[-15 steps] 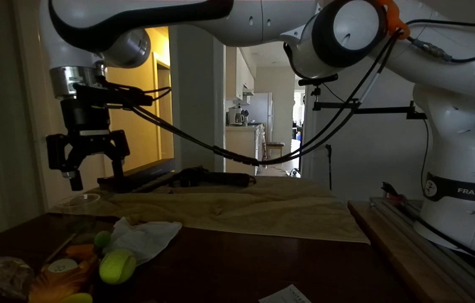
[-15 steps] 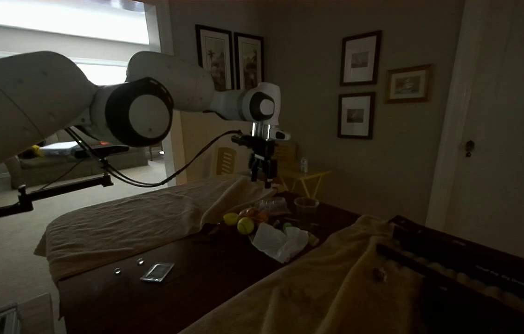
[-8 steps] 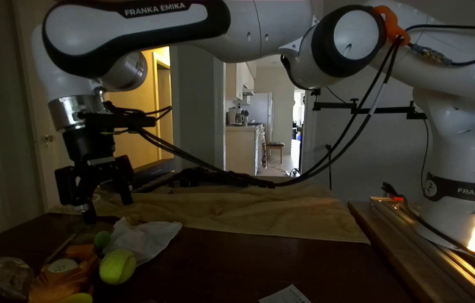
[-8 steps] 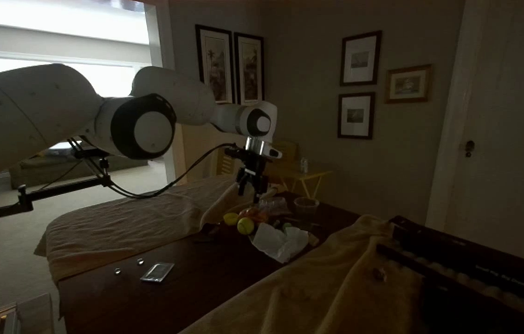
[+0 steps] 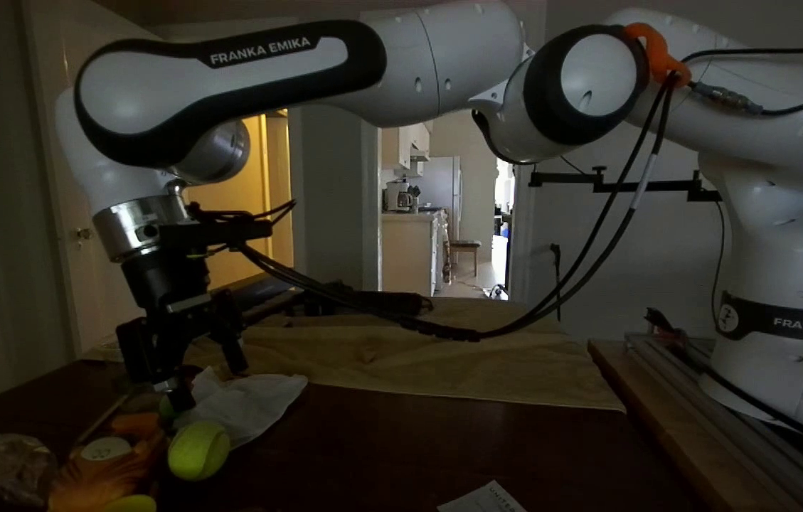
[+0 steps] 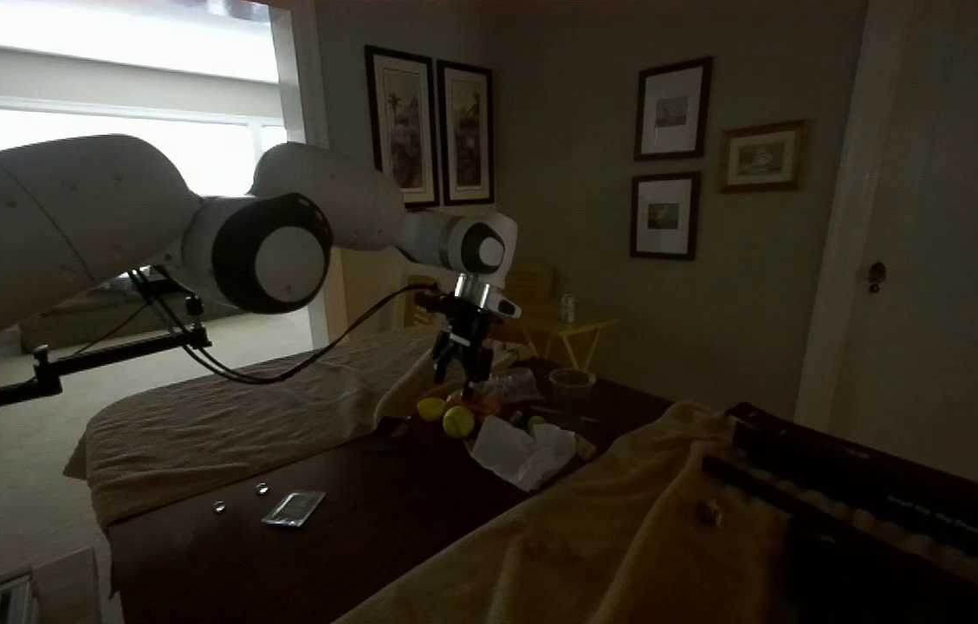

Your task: Put the cup upright, then put the green ball and the yellow bowl in the cup

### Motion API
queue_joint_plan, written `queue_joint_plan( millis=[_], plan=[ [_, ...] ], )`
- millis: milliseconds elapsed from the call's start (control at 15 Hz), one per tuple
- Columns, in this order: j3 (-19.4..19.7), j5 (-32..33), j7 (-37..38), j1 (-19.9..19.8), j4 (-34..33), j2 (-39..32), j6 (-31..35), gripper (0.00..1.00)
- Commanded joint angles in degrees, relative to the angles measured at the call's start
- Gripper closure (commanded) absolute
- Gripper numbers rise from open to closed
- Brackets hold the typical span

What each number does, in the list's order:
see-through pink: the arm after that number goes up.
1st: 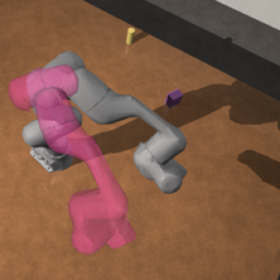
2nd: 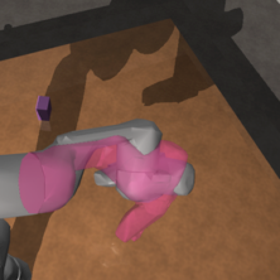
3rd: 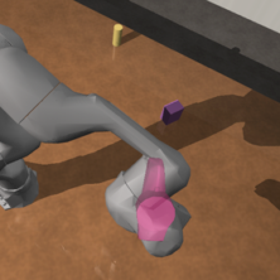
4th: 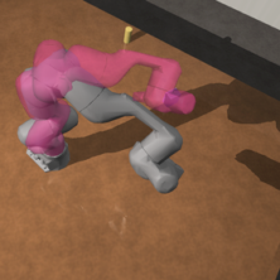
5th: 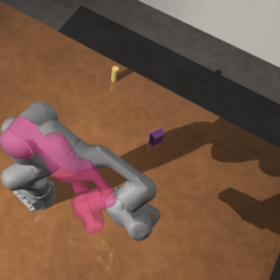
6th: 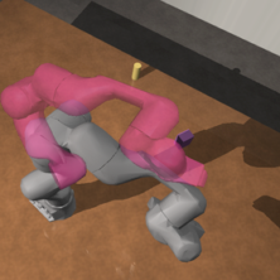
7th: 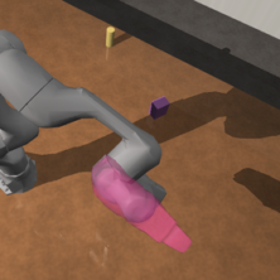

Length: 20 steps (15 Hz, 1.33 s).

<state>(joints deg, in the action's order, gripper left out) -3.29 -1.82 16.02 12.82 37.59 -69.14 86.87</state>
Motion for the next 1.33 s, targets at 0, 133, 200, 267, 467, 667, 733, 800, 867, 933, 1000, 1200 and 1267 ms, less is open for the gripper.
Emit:
queue_joint_plan(
  millis=[0,133,200,267,467,667,733,800,867,933,1000,1200,1267],
  plan=[
    [-0.6,-0.7,-1.0,-0.8,-3.1,-2.7,-2.0,0.00],
    [-0.7,-0.8,-1.0,-1.1,-3.4,-3.6,-2.3,0.00],
    [-0.7,-0.9,-0.9,-1.2,-3.6,-4.1,-2.3,0.00],
    [-0.8,-0.9,-0.9,-1.3,-3.9,-4.6,-2.2,0.00],
    [-1.0,-1.2,-0.6,-1.4,-5.0,-6.1,-1.0,0.00],
    [-1.3,-1.1,0.2,-1.0,-6.4,-7.0,-0.4,0.00],
    [-1.4,-1.1,0.2,-0.8,-6.8,-7.3,-0.2,0.00],
    [-1.5,-1.0,0.2,-0.8,-7.2,-7.5,0.1,0.00],
    [-1.5,-0.9,0.2,-0.7,-7.5,-7.7,0.3,0.00],
    [-1.4,-0.6,0.2,-0.6,-7.8,-7.9,0.5,0.00],
    [-1.3,-0.5,0.1,-0.5,-7.9,-8.0,0.7,0.00],
    [-0.7,0.3,0.3,-0.2,-8.2,-8.4,1.5,0.00],
    [-0.5,0.5,0.1,-0.1,-8.3,-8.8,1.9,0.00]
  ],
)
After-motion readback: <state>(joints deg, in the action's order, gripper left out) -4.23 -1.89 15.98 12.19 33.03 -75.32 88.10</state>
